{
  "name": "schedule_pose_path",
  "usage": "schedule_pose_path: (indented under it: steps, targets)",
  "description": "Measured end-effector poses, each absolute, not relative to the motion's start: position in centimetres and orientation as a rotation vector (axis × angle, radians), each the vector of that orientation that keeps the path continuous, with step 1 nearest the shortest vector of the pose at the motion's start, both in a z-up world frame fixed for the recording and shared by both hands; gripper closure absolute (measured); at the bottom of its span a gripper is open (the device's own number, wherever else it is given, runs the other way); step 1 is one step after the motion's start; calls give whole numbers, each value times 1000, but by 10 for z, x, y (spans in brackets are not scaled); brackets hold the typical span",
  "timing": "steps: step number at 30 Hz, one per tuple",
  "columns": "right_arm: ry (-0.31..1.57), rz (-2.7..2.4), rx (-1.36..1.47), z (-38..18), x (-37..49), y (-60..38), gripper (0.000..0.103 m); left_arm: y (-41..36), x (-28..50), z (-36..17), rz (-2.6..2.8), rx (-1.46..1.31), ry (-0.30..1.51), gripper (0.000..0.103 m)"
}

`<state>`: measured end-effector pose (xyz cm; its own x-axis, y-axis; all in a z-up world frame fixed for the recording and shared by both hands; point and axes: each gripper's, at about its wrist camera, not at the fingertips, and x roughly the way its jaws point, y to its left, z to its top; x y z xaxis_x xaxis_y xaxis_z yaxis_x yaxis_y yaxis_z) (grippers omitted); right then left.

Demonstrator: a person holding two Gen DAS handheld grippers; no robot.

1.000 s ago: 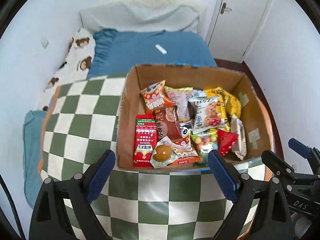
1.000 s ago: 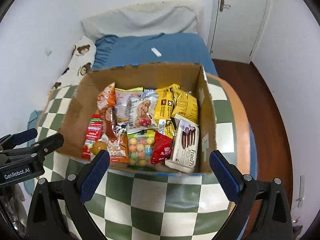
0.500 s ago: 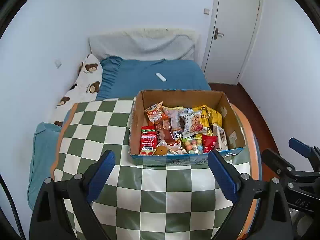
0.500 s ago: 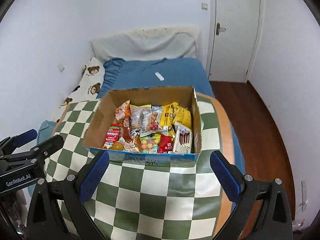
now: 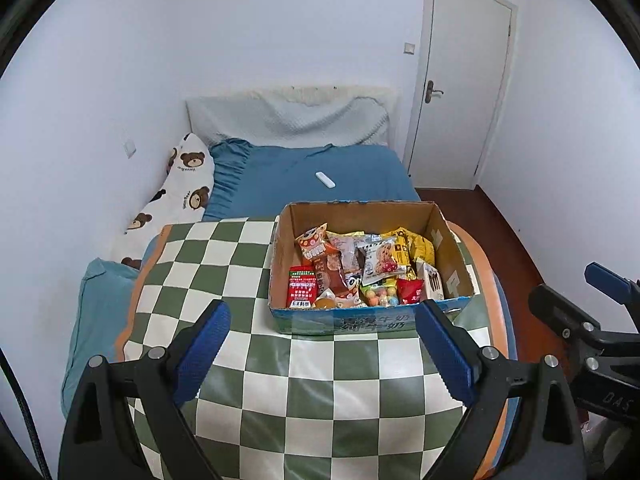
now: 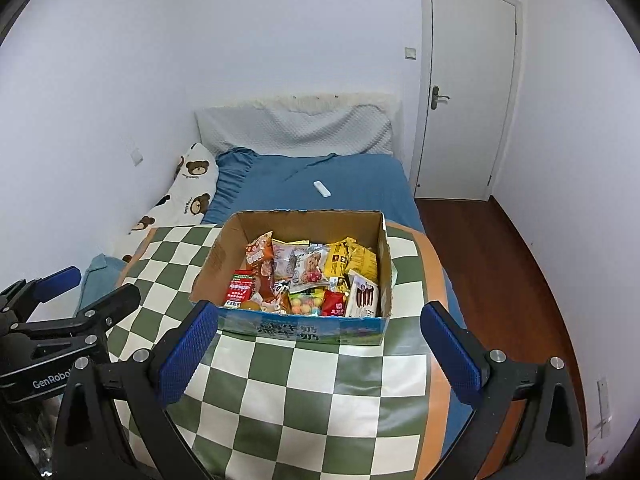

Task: Organize snacks

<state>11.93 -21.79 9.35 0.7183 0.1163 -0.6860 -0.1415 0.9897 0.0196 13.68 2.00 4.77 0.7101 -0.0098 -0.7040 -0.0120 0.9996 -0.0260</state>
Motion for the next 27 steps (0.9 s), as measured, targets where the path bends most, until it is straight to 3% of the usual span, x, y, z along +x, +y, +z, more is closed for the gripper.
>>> schedule_pose_path:
  steps: [3,6,27]
  targets:
    - [756,140,-39,92,120,-218,0,19,141,46,12,-28,777,8]
    - [750,126,-42,88,126,-218,0,17,150,40,13,-27,789,1]
    - [805,-1,-22,16,205,-237,0,8,221,-19,80,21,867,1]
